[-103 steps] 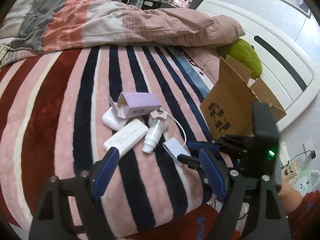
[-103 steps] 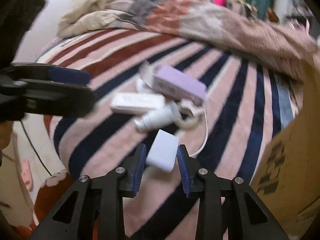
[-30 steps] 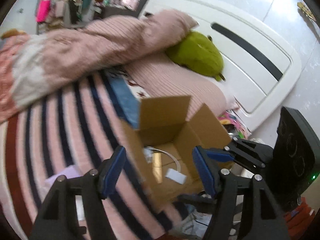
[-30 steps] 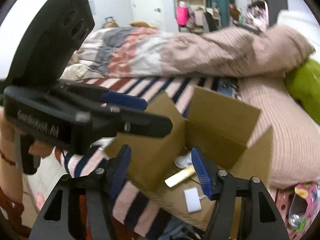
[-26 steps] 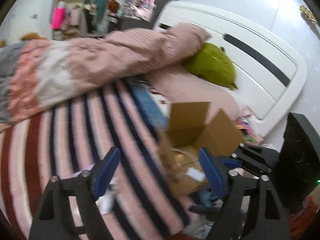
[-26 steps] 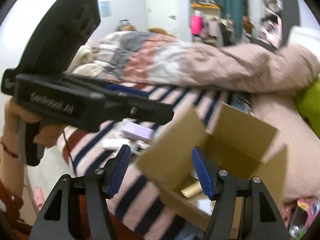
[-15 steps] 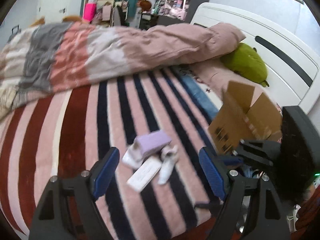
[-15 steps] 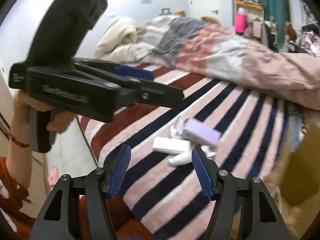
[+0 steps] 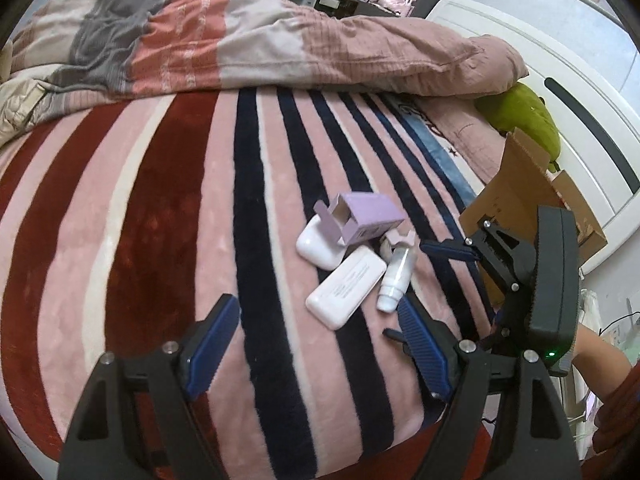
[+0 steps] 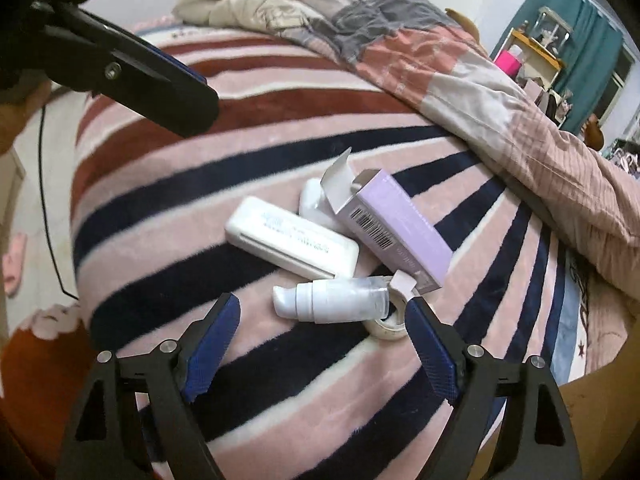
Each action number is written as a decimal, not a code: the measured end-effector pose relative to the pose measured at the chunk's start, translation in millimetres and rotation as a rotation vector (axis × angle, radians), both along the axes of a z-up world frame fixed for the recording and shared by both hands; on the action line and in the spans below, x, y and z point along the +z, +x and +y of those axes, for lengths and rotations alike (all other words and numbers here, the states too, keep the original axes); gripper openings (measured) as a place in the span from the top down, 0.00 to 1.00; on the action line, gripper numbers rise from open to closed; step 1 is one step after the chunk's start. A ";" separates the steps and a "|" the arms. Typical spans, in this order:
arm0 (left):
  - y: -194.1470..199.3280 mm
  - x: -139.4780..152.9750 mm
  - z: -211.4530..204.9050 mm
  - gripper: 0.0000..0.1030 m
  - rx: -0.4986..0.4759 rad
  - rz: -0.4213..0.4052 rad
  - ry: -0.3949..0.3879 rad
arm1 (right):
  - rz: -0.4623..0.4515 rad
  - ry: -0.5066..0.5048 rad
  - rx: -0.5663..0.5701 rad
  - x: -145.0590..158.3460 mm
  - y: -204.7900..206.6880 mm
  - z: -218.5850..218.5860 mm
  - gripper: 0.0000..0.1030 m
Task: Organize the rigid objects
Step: 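Grasp the white pump bottle with the right tool, then lower the pump bottle into the cardboard box and release it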
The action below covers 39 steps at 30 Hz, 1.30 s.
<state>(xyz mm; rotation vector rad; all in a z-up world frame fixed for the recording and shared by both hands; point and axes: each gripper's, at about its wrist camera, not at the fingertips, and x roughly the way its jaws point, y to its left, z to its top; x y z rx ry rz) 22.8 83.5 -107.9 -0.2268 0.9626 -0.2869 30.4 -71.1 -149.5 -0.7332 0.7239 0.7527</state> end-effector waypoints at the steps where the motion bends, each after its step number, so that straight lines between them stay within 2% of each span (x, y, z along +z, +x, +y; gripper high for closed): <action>1: 0.2 -1.2 -0.7 0.23 -0.003 0.003 0.000 | -0.006 -0.011 -0.005 -1.9 0.3 1.4 0.20; 3: 0.1 -2.7 -3.3 0.23 -0.011 0.007 -0.002 | -0.001 -0.015 -0.004 -3.8 -0.1 1.9 0.24; 4: 0.1 -2.8 -5.1 0.23 -0.016 0.009 -0.005 | 0.003 -0.013 0.003 -3.2 -0.7 2.2 0.39; 5: 0.4 -1.9 -7.4 0.23 -0.021 0.010 -0.008 | -0.003 -0.024 -0.002 -2.8 -1.4 2.0 0.44; 10: -0.2 7.1 -24.9 0.23 -0.071 0.005 -0.020 | 0.015 0.024 0.005 10.1 -9.9 -4.2 0.44; 16: -2.6 35.7 -54.7 0.25 -0.162 -0.033 -0.077 | 0.064 0.196 0.016 56.2 -25.6 -20.2 0.44; 18: -2.9 50.3 -65.7 0.38 -0.201 -0.054 -0.114 | 0.073 0.258 0.009 74.8 -29.6 -29.2 0.44; 20: -1.3 67.4 -79.1 0.65 -0.232 -0.078 -0.112 | 0.066 0.314 -0.003 92.4 -32.6 -39.7 0.44; 22: 0.4 85.0 -95.5 0.75 -0.246 -0.122 -0.059 | 0.046 0.362 -0.020 109.9 -34.5 -52.6 0.44; 23: 1.5 93.4 -103.5 0.78 -0.258 -0.138 -0.059 | 0.024 0.374 -0.020 117.9 -35.7 -58.8 0.44; 28: 15.2 126.4 -149.2 0.78 -0.323 -0.180 -0.020 | -0.047 0.423 -0.079 146.5 -32.2 -94.1 0.44; 31: 29.2 135.6 -177.1 0.78 -0.364 -0.177 -0.016 | -0.075 0.444 -0.130 158.2 -26.8 -120.4 0.44; 36: 55.8 134.3 -224.3 0.77 -0.436 -0.123 -0.036 | -0.061 0.461 -0.236 164.7 -13.7 -167.4 0.44; 39: 75.4 123.8 -251.2 0.77 -0.469 -0.051 -0.054 | -0.024 0.447 -0.301 159.7 -2.1 -190.6 0.44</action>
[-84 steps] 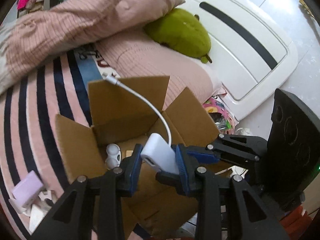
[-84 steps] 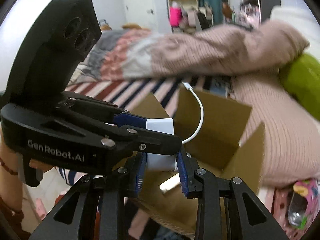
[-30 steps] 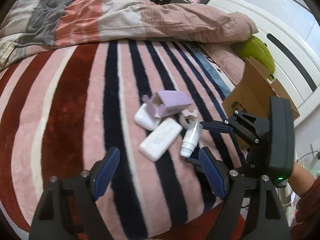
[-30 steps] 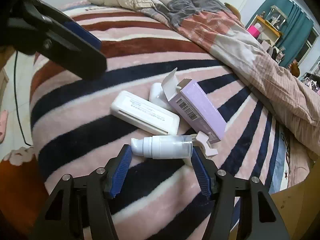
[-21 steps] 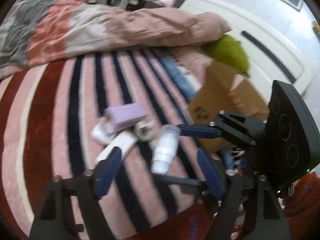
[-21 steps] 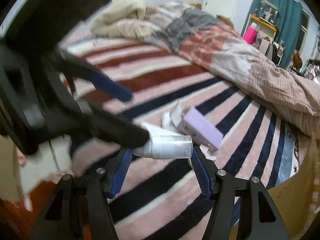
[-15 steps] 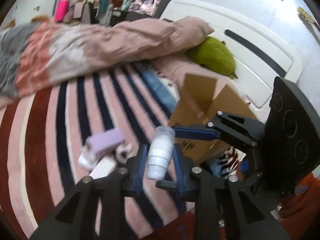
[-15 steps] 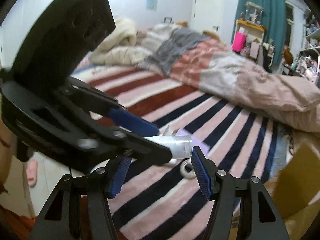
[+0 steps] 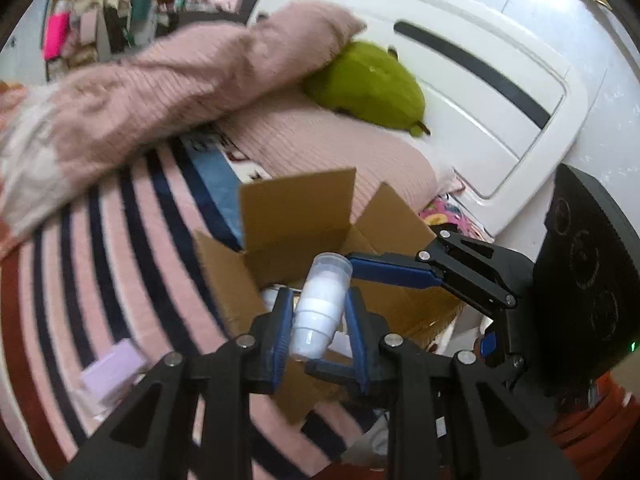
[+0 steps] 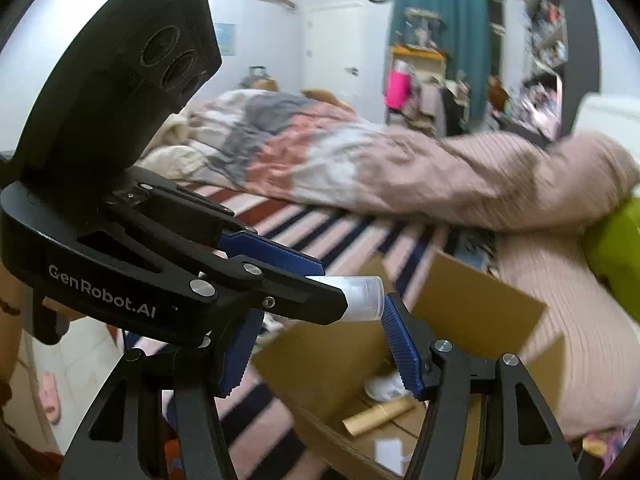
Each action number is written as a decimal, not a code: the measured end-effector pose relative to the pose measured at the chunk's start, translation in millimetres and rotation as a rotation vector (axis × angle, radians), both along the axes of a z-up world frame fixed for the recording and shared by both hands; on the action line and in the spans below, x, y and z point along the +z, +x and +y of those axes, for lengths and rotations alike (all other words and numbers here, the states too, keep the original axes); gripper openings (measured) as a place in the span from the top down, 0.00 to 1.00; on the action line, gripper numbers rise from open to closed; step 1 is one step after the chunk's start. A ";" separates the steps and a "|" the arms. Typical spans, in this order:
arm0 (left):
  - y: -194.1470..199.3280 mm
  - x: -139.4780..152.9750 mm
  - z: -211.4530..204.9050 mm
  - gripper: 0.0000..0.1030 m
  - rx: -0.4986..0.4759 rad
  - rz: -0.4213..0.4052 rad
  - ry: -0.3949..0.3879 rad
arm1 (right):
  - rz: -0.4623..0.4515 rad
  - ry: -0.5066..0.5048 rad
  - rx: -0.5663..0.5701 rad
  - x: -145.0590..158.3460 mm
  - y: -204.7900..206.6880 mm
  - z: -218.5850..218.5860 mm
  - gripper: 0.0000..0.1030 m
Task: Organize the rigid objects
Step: 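Lower the pump bottle into the cardboard box and release it, then grasp the white power bank with the right tool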
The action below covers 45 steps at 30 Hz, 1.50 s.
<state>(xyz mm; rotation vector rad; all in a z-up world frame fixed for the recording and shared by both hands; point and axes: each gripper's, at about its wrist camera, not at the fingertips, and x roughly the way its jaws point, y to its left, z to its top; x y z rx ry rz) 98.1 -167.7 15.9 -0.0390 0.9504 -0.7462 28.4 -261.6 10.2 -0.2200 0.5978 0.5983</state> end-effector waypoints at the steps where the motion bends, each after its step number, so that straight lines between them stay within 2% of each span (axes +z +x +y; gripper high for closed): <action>1: 6.0 -4.6 -7.8 0.77 -0.005 0.020 0.002 | 0.017 -0.020 -0.014 -3.3 3.2 -3.8 0.44; 3: 11.1 -11.5 -21.5 0.76 -0.017 0.046 0.020 | 0.058 -0.039 -0.052 -10.3 10.6 -13.8 0.44; 6: 14.4 -19.0 -29.1 0.76 -0.026 0.069 0.028 | 0.141 -0.018 -0.085 -16.2 20.8 -29.5 0.44; 7: 14.8 -19.8 -30.3 0.74 -0.027 0.074 0.025 | 0.153 -0.012 -0.090 -17.2 21.8 -33.5 0.44; 9: 14.3 -19.5 -29.9 0.55 -0.016 0.065 0.028 | 0.153 -0.023 -0.112 -17.4 21.1 -36.4 0.42; 10: 12.0 -16.8 -26.6 0.44 -0.002 0.047 0.031 | 0.150 -0.031 -0.121 -16.9 19.6 -36.8 0.37; 11: 10.1 -15.0 -22.9 0.42 0.005 0.037 0.030 | 0.148 -0.033 -0.119 -16.6 18.0 -36.1 0.31; 14: 2.0 -4.5 -6.3 0.37 0.032 -0.003 0.025 | 0.134 -0.030 -0.100 -12.8 8.8 -32.4 0.30; 16: -6.0 3.9 11.3 0.34 0.060 -0.047 0.025 | 0.116 -0.022 -0.078 -9.9 6.8 -25.4 0.29; 20: -22.3 16.2 58.3 0.32 0.169 -0.117 0.063 | 0.064 0.010 -0.006 -0.2 -8.2 -6.5 0.10; 25: -40.6 15.6 122.5 0.30 0.287 -0.144 0.094 | 0.017 0.005 0.072 7.0 -22.9 38.9 0.09; 30: -58.9 -4.8 186.0 0.29 0.396 -0.134 0.113 | -0.012 -0.052 0.148 -1.3 -32.1 94.4 0.09; 33: -67.8 -24.6 216.7 0.29 0.444 -0.113 0.116 | 0.050 -0.057 0.250 -15.5 -35.7 129.2 0.09; 37: -77.1 -58.1 249.8 0.29 0.484 -0.065 0.121 | 0.121 -0.076 0.319 -48.6 -36.1 170.0 0.09; 41: -81.6 -91.3 270.0 0.29 0.503 -0.009 0.120 | 0.226 -0.097 0.313 -97.1 -22.6 196.3 0.09; 45: -83.9 -118.2 283.4 0.29 0.526 0.040 0.102 | 0.270 -0.140 0.261 -137.7 -2.4 208.4 0.09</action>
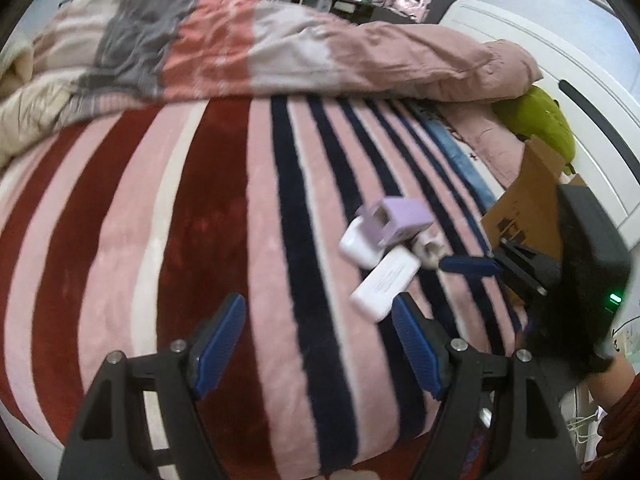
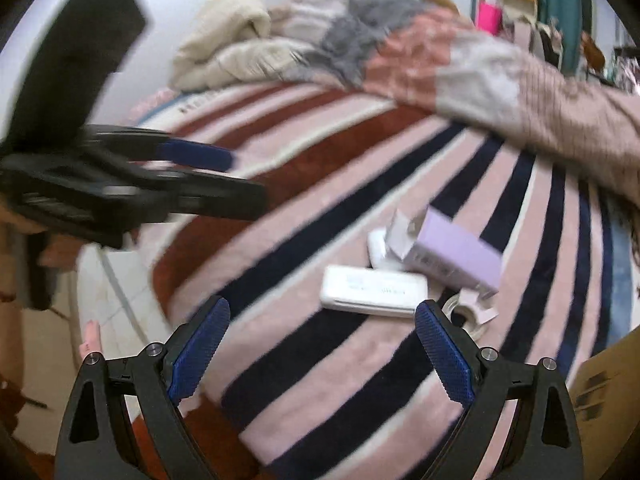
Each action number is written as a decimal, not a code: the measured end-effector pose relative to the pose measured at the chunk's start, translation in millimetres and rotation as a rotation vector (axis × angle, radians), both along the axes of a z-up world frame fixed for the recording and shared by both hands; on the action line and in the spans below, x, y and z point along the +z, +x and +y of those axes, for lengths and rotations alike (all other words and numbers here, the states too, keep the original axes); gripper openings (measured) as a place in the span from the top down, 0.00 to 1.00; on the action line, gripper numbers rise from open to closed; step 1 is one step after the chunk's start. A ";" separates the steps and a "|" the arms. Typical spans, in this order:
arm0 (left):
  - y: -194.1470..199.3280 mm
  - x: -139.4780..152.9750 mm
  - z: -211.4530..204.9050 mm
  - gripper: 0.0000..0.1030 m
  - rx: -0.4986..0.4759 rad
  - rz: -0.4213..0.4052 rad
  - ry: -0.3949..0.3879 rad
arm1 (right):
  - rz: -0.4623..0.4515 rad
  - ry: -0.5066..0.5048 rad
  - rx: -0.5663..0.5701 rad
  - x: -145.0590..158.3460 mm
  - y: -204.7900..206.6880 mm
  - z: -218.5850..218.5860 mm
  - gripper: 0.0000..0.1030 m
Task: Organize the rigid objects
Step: 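Grasp the white power bank with the right tool, then place the power bank into the cardboard box and open the right tool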
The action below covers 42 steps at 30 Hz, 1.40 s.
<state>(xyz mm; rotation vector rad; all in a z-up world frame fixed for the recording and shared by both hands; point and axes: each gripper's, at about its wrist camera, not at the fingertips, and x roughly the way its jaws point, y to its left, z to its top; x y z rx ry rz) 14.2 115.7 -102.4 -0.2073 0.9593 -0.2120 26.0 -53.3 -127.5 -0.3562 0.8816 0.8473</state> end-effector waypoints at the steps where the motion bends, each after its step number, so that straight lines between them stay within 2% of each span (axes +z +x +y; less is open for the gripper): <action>1: -0.2 -6.7 3.6 0.29 0.007 0.010 -0.010 | -0.006 -0.020 -0.015 -9.1 6.5 3.0 0.09; 4: -0.4 -18.3 8.3 0.29 0.015 0.026 -0.028 | -0.015 -0.063 -0.051 -26.3 25.3 9.7 0.09; 9: 1.4 -28.4 9.0 0.29 0.015 0.044 -0.043 | 0.025 -0.076 -0.073 -40.1 40.1 15.5 0.09; 10: 1.7 -29.2 7.2 0.29 0.011 0.047 -0.045 | 0.027 -0.075 -0.077 -40.6 38.9 15.1 0.09; 12: 3.1 -28.1 3.9 0.29 0.002 0.049 -0.048 | 0.019 -0.071 -0.095 -38.4 37.8 14.1 0.17; 15: 4.6 -22.9 -4.8 0.29 -0.020 0.045 -0.065 | -0.008 -0.066 -0.094 -30.0 30.4 12.3 0.18; 19: 5.7 -7.8 -22.0 0.29 -0.068 0.027 -0.115 | -0.075 -0.030 -0.050 -3.5 10.3 6.6 0.18; 23: 4.9 20.1 -48.3 0.31 -0.154 -0.017 -0.179 | -0.144 0.034 -0.017 32.6 -12.0 -5.0 0.18; 24: 4.1 28.2 -54.6 0.34 -0.168 -0.034 -0.187 | -0.161 0.056 -0.012 44.8 -17.9 -10.1 0.18; 26: 2.8 47.4 -68.7 0.64 -0.224 -0.068 -0.235 | -0.191 0.081 -0.016 61.4 -24.7 -18.0 0.18; 27: 1.4 56.6 -75.6 0.65 -0.242 -0.085 -0.237 | -0.210 0.087 -0.030 69.8 -27.1 -23.4 0.18; 29: -0.7 75.9 -94.0 0.66 -0.269 -0.124 -0.187 | -0.228 0.103 -0.065 81.0 -28.5 -35.6 0.18; 32: 0.4 98.8 -118.5 0.66 -0.306 -0.152 -0.155 | -0.221 0.154 -0.094 98.4 -26.7 -60.3 0.18; 34: 5.6 115.4 -138.2 0.66 -0.338 -0.171 -0.130 | -0.248 0.167 -0.120 110.8 -26.4 -77.0 0.18; 38: 18.4 136.5 -175.8 0.66 -0.396 -0.193 -0.092 | -0.294 0.173 -0.182 133.7 -22.7 -108.8 0.18; 42: 36.7 141.9 -215.0 0.66 -0.451 -0.173 -0.102 | -0.300 0.169 -0.253 145.9 -14.7 -146.0 0.18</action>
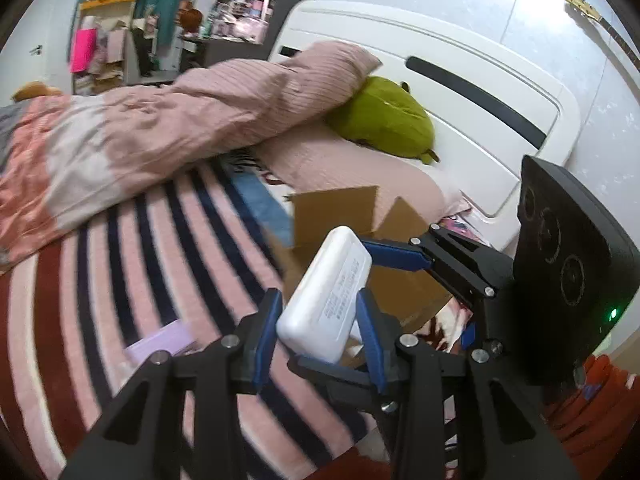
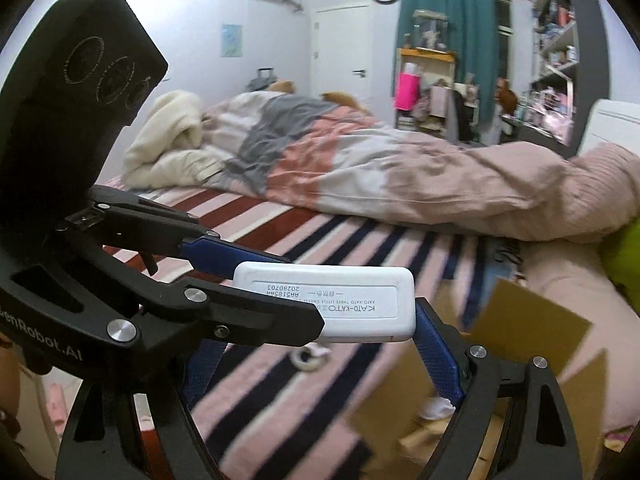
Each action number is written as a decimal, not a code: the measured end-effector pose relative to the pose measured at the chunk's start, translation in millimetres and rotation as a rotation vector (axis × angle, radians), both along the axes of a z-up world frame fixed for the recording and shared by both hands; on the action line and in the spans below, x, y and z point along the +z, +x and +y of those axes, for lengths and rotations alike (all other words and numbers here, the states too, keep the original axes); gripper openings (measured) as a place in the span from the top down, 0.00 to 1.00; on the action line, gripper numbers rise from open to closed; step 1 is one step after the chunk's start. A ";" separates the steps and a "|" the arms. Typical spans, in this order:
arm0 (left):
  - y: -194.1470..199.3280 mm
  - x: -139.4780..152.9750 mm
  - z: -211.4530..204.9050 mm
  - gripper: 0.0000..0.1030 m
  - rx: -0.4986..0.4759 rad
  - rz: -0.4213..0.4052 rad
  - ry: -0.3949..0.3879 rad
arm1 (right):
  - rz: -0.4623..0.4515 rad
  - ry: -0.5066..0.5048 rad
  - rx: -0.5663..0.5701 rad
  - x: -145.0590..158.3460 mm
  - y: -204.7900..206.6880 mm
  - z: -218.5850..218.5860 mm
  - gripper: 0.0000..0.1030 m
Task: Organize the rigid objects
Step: 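Place the power bank into the cardboard box and open the right tool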
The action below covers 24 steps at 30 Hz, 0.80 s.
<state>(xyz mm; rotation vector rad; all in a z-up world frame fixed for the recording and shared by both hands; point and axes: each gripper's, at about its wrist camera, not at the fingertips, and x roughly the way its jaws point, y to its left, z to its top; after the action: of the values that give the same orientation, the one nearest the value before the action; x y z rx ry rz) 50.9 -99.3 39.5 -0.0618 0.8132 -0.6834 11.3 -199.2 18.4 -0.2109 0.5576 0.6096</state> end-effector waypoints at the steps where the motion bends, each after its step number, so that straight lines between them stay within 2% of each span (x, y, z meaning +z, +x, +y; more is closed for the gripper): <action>1: 3.8 -1.1 -8.7 0.66 -0.009 0.007 0.002 | 0.002 -0.006 -0.024 -0.2 2.4 -8.7 0.18; 8: 33.9 -23.0 -67.1 0.66 -0.066 0.074 0.005 | 0.075 -0.069 -0.154 -14.2 22.4 -59.7 0.18; 13: 45.1 -33.7 -92.6 0.66 -0.101 0.110 0.005 | 0.123 -0.096 -0.230 -23.6 31.1 -84.4 0.18; 15: 47.8 -36.9 -95.5 0.55 -0.097 0.125 -0.006 | 0.147 -0.090 -0.246 -25.8 33.4 -92.2 0.17; 16: 47.4 -36.5 -96.1 0.45 -0.085 0.116 0.000 | 0.153 -0.086 -0.250 -26.4 34.1 -94.8 0.17; 17: 47.1 -35.6 -95.8 0.41 -0.075 0.105 0.006 | 0.155 -0.087 -0.255 -27.0 33.8 -96.2 0.16; 24: 37.3 -23.2 -70.8 0.36 -0.031 0.058 0.027 | 0.142 -0.110 -0.256 -26.6 28.2 -93.7 0.15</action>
<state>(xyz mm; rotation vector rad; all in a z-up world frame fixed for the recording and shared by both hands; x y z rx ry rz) 88.3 -170.1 16.3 -0.0449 0.8804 -0.7026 39.5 -293.0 -8.2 -0.1975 0.7431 0.3473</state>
